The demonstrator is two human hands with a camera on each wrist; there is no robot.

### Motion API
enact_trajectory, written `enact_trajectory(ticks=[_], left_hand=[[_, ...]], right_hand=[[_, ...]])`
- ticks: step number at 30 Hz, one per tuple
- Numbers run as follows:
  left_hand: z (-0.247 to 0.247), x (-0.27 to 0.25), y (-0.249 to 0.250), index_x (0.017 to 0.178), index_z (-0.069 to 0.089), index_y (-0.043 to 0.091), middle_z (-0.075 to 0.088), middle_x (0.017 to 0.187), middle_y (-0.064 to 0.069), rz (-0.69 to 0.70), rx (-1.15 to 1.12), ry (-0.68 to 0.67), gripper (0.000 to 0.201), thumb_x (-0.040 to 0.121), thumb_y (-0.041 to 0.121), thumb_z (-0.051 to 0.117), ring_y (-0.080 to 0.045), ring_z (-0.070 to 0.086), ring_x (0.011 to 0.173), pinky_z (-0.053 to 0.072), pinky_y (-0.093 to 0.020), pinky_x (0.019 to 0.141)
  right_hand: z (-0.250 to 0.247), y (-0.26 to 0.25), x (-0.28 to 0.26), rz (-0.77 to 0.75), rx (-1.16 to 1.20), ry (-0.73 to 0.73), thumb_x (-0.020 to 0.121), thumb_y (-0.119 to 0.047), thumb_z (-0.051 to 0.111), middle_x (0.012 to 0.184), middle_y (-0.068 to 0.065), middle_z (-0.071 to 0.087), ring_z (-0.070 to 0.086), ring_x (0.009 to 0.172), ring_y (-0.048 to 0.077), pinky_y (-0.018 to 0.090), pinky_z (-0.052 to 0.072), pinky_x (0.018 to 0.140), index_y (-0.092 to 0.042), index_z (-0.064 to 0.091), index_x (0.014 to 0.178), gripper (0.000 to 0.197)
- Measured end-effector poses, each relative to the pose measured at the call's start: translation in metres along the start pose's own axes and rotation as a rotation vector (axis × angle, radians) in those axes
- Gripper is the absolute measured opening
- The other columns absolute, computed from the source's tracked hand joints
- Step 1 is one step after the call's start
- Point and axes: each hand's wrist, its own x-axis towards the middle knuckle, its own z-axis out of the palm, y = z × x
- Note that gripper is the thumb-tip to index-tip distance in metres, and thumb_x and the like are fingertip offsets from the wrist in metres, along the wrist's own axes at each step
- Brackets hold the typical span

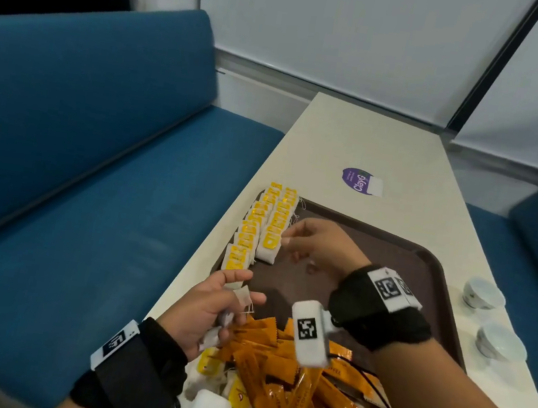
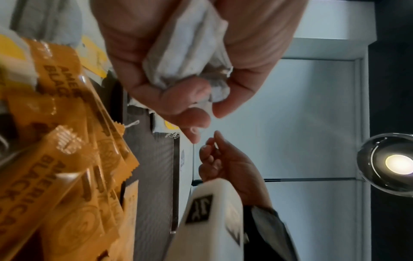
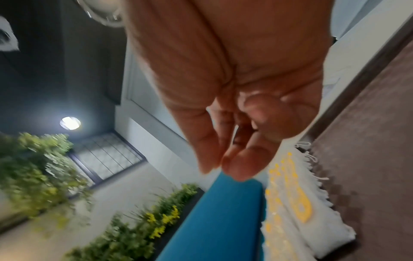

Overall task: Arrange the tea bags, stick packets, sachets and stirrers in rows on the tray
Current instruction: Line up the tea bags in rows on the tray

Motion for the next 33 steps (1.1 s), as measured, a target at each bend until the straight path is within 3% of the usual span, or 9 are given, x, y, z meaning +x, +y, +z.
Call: enact_trajectory(ticks=[4, 7, 11, 15, 17, 21, 24, 30, 33], left_hand=[[0.01, -0.006, 0.003, 0.119, 0.05, 0.023, 0.062, 0.105, -0.017, 0.005, 0.013, -0.107, 0.058, 0.079, -0.017, 0.039, -0.016, 0.05, 0.054, 0.034, -0.017, 0.032], [0.018, -0.01, 0.002, 0.125, 0.045, 0.029, 0.052, 0.102, -0.018, -0.01, 0.049, -0.178, 0.075, 0.059, -0.007, 0.048, -0.017, 0.052, 0.054, 0.035, -0.018, 0.031], [0.027, -0.015, -0.002, 0.13, 0.04, 0.028, 0.05, 0.09, -0.015, 0.002, 0.096, -0.208, 0.069, 0.073, -0.009, 0.051, -0.018, 0.053, 0.055, 0.036, -0.018, 0.031], [0.029, -0.021, -0.004, 0.127, 0.047, 0.025, 0.057, 0.088, -0.008, 0.002, 0.07, -0.243, 0.067, 0.069, 0.039, 0.077, -0.014, 0.055, 0.057, 0.036, -0.017, 0.033], [0.028, -0.022, -0.005, 0.122, 0.054, 0.02, 0.062, 0.079, -0.007, -0.008, 0.015, -0.234, 0.062, 0.073, 0.056, 0.064, -0.013, 0.054, 0.052, 0.035, -0.016, 0.033], [0.026, -0.022, -0.007, 0.115, 0.058, 0.007, 0.061, 0.072, -0.011, 0.007, 0.014, -0.171, 0.044, 0.079, 0.032, 0.056, -0.012, 0.051, 0.049, 0.034, -0.017, 0.033], [0.025, -0.022, -0.009, 0.106, 0.059, 0.005, 0.064, 0.071, -0.009, 0.024, 0.083, -0.088, 0.02, 0.088, 0.014, 0.055, -0.012, 0.052, 0.049, 0.036, -0.017, 0.033], [0.02, -0.013, -0.011, 0.093, 0.06, 0.009, 0.063, 0.072, -0.007, 0.14, 0.165, 0.063, 0.005, 0.09, 0.012, 0.057, -0.012, 0.049, 0.052, 0.035, -0.018, 0.035], [0.018, -0.007, -0.012, 0.094, 0.061, 0.011, 0.061, 0.073, -0.006, 0.161, 0.194, 0.105, 0.007, 0.089, 0.015, 0.058, -0.012, 0.048, 0.056, 0.034, -0.018, 0.037]], right_hand=[[0.001, -0.002, -0.051, -0.121, -0.044, -0.188, 0.084, -0.003, 0.067, 0.071, -0.009, 0.064, 0.058, 0.059, -0.003, 0.01, 0.043, 0.052, -0.02, 0.065, 0.084, 0.017], [0.012, 0.006, -0.071, -0.161, -0.051, -0.212, 0.079, -0.003, 0.071, 0.076, -0.006, 0.066, 0.062, 0.069, 0.006, 0.018, 0.053, 0.07, -0.02, 0.067, 0.088, 0.02], [0.023, 0.014, -0.087, -0.254, -0.096, -0.108, 0.078, -0.006, 0.074, 0.073, -0.007, 0.06, 0.054, 0.064, 0.003, 0.016, 0.047, 0.062, -0.023, 0.068, 0.078, 0.018], [0.023, 0.021, -0.092, -0.312, 0.138, -0.085, 0.08, 0.003, 0.068, 0.07, -0.004, 0.065, 0.061, 0.063, 0.007, 0.019, 0.05, 0.062, -0.009, 0.068, 0.078, 0.013], [0.019, 0.025, -0.09, -0.324, 0.204, -0.067, 0.081, 0.01, 0.064, 0.073, 0.002, 0.067, 0.064, 0.066, 0.011, 0.025, 0.053, 0.066, -0.006, 0.067, 0.08, 0.015], [0.015, 0.026, -0.09, -0.324, 0.16, -0.01, 0.081, 0.006, 0.065, 0.08, 0.005, 0.069, 0.064, 0.077, 0.02, 0.03, 0.054, 0.073, -0.012, 0.067, 0.079, 0.018], [0.017, 0.027, -0.089, -0.286, 0.19, 0.01, 0.084, -0.001, 0.064, 0.08, 0.002, 0.069, 0.061, 0.068, 0.015, 0.027, 0.051, 0.06, -0.014, 0.067, 0.083, 0.013], [0.021, 0.024, -0.08, -0.013, 0.345, -0.005, 0.086, -0.024, 0.065, 0.073, 0.002, 0.065, 0.056, 0.057, 0.009, 0.017, 0.04, 0.043, -0.012, 0.066, 0.091, 0.013], [0.025, 0.02, -0.074, 0.041, 0.293, -0.094, 0.083, -0.013, 0.069, 0.066, 0.005, 0.063, 0.054, 0.052, 0.012, 0.017, 0.038, 0.041, -0.007, 0.064, 0.086, 0.008]])
